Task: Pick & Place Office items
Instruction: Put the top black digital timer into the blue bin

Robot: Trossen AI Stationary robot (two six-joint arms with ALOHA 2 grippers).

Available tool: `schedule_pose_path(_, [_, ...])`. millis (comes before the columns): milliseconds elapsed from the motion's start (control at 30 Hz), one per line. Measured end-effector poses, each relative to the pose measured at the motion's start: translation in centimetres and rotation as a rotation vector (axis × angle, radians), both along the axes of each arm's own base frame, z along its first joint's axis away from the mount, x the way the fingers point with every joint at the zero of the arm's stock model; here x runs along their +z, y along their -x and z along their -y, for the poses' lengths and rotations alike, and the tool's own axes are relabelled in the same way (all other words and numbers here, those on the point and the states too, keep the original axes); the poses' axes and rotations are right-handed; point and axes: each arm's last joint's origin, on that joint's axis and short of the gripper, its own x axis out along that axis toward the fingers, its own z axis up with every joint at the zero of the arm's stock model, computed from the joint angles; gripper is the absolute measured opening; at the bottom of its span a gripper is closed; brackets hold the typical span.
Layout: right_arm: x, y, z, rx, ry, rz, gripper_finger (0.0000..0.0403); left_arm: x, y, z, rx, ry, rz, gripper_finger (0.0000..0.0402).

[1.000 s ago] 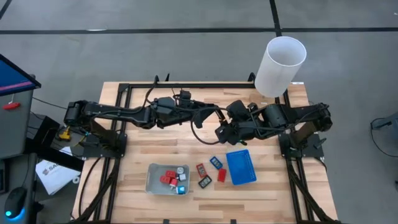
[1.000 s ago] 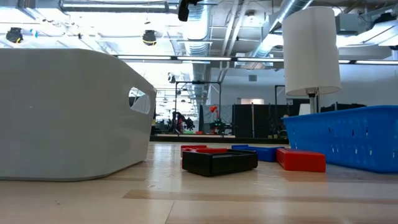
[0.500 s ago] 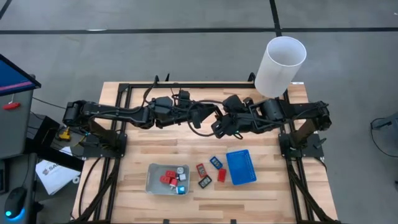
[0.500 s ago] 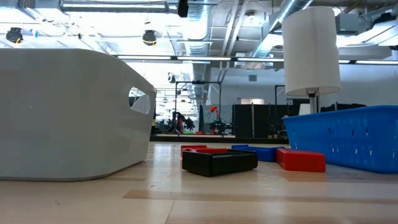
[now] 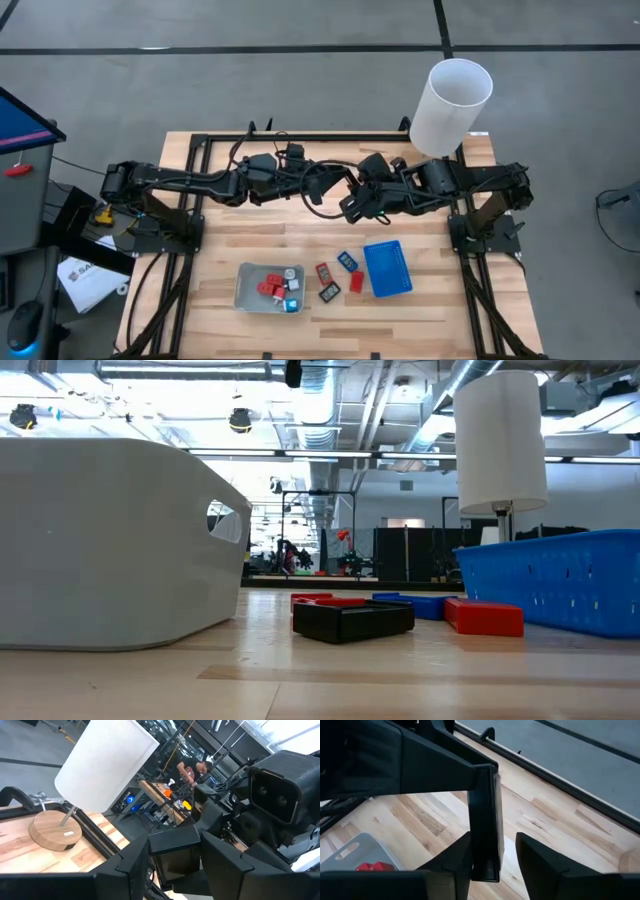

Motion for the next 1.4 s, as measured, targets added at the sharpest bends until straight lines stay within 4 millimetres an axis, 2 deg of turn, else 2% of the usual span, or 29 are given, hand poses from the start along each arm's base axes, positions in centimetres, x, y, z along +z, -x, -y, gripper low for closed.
schedule_pose_path(367, [0.1, 0.0, -0.8, 0.013, -0.033, 0.033, 0.0132, 0.4, 0.4, -1.3, 0.030, -0.015, 0.004, 0.0160])
schedule_pose_path(667, [0.1, -0.1, -0.6, 0.004, -0.035, 0.042, 0.0119, 0.8, 0.7, -0.9, 0.021, -0.016, 0.016, 0.0149])
schedule_pose_path(867, [0.1, -0.1, -0.6, 0.002, -0.031, 0.039, 0.0118, 0.7, 0.7, -1.1, 0.026, -0.030, 0.007, 0.0158])
schedule_pose_path(1233, [1.3, 1.9, -2.4, -0.017, -0.032, 0.124, 0.0118, 0.3, 0.7, -1.8, 0.045, -0.026, -0.039, 0.0154])
schedule_pose_path(1400, [0.8, 1.5, -1.6, -0.019, -0.045, 0.066, 0.0135, 0.3, 0.7, -1.3, 0.028, -0.022, -0.032, 0.0151])
